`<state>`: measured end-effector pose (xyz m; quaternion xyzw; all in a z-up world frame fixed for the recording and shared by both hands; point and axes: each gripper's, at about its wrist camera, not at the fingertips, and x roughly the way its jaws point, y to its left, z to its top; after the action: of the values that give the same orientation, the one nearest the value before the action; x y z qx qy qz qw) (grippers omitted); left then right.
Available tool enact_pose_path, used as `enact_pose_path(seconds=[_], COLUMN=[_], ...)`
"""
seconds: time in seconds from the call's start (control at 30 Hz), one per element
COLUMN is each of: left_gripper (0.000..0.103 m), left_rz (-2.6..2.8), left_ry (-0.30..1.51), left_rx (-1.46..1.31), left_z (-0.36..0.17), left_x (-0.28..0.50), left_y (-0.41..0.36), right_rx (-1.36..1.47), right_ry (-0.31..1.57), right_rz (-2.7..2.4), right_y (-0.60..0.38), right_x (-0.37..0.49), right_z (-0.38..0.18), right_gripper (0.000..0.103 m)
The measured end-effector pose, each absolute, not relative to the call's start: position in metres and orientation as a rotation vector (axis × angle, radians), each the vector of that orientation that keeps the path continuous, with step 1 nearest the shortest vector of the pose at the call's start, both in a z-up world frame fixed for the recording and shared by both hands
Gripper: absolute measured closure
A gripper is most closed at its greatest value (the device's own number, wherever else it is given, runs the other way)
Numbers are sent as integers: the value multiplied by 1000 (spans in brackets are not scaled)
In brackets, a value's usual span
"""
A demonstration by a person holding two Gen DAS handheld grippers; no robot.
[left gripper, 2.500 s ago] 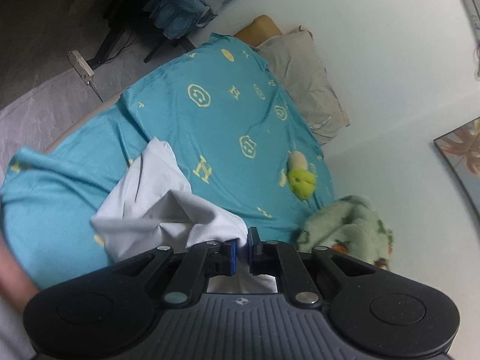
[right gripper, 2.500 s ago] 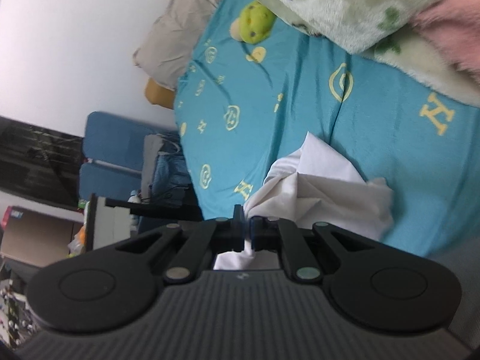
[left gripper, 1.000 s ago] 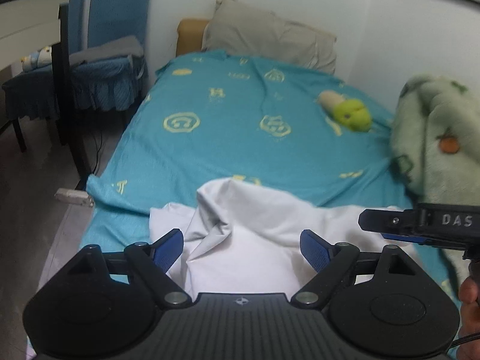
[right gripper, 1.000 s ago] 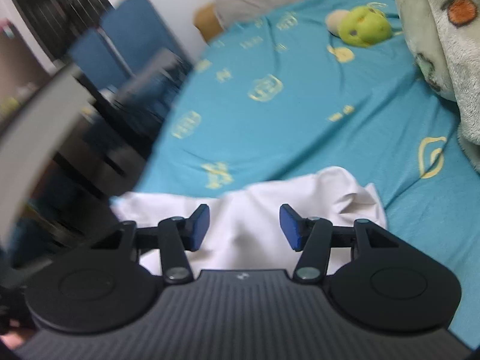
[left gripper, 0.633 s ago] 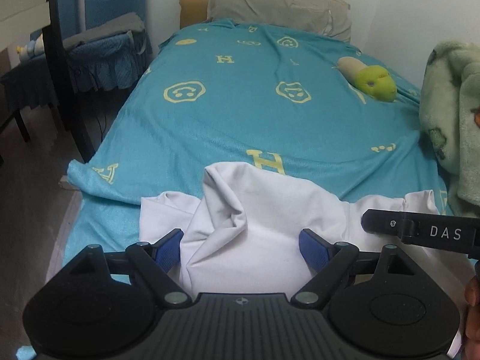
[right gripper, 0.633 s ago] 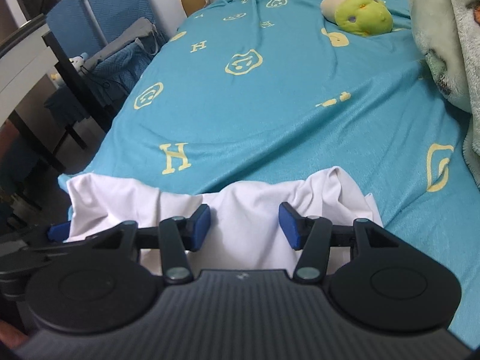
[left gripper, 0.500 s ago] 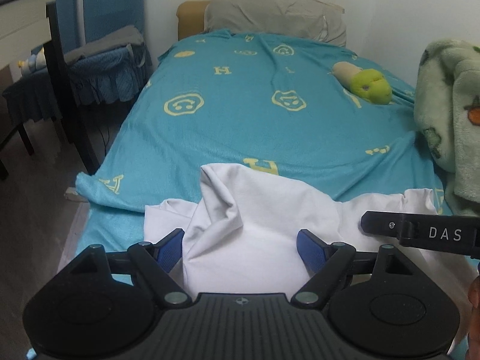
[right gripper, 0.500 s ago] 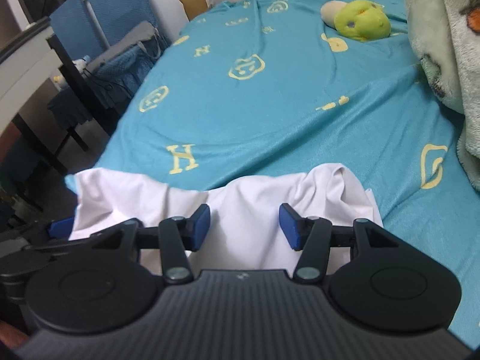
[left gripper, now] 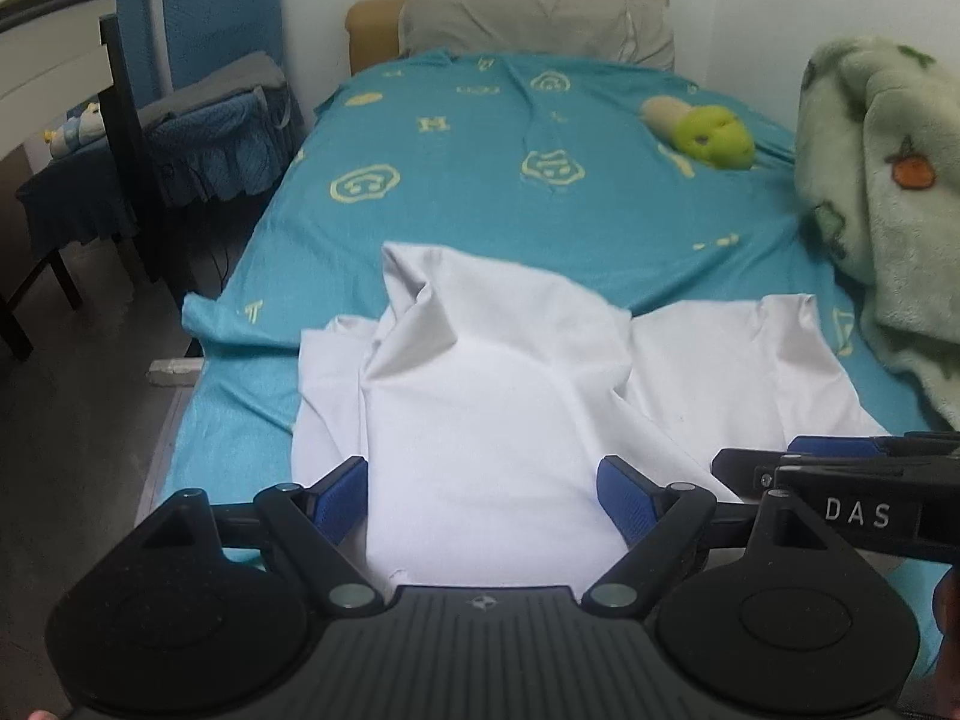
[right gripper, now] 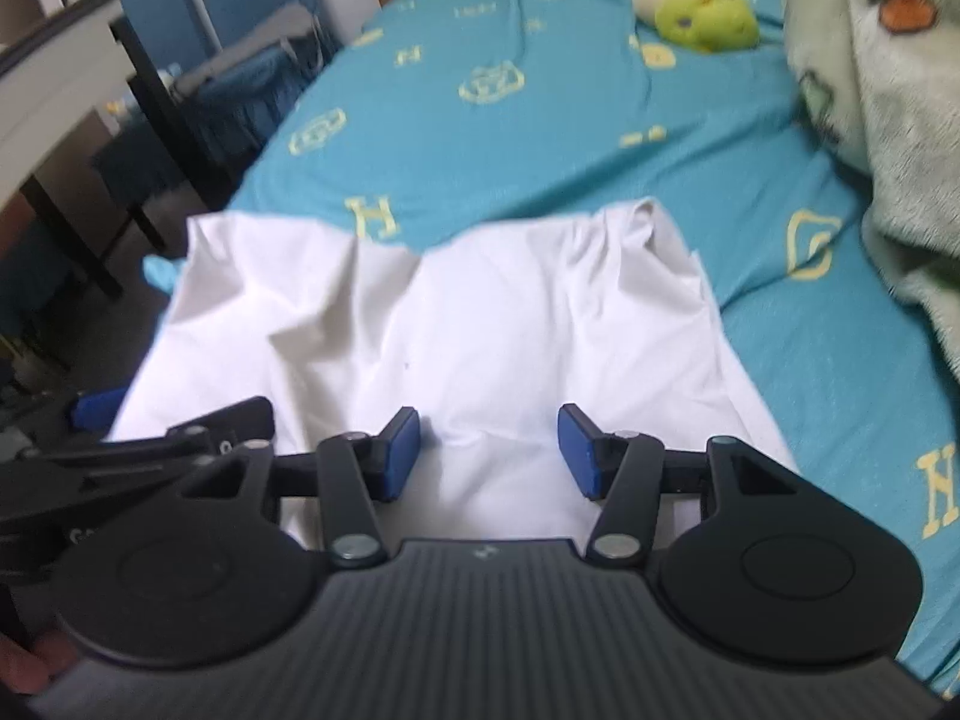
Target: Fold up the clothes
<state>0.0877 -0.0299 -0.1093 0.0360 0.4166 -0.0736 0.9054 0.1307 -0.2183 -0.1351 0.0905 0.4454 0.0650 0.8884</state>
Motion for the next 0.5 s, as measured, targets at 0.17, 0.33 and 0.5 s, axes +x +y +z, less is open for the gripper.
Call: enact_pose_path(seconds=[0.17, 0.33, 0.5], left_gripper=[18, 15, 15], left_rz=[-140, -157, -193], left_ry=[866, 916, 1018], left_rx=[70, -55, -338], left_z=[-108, -86, -84], left_x=[83, 69, 47], left_y=[-28, -12, 25], right_rx=[169, 185, 192], right_ry=[929, 928, 932], right_rz=[132, 137, 140], right_y=[-214, -218, -218], right_x=[132, 132, 132], right_z=[-140, -139, -139], right_gripper=[49, 49, 49])
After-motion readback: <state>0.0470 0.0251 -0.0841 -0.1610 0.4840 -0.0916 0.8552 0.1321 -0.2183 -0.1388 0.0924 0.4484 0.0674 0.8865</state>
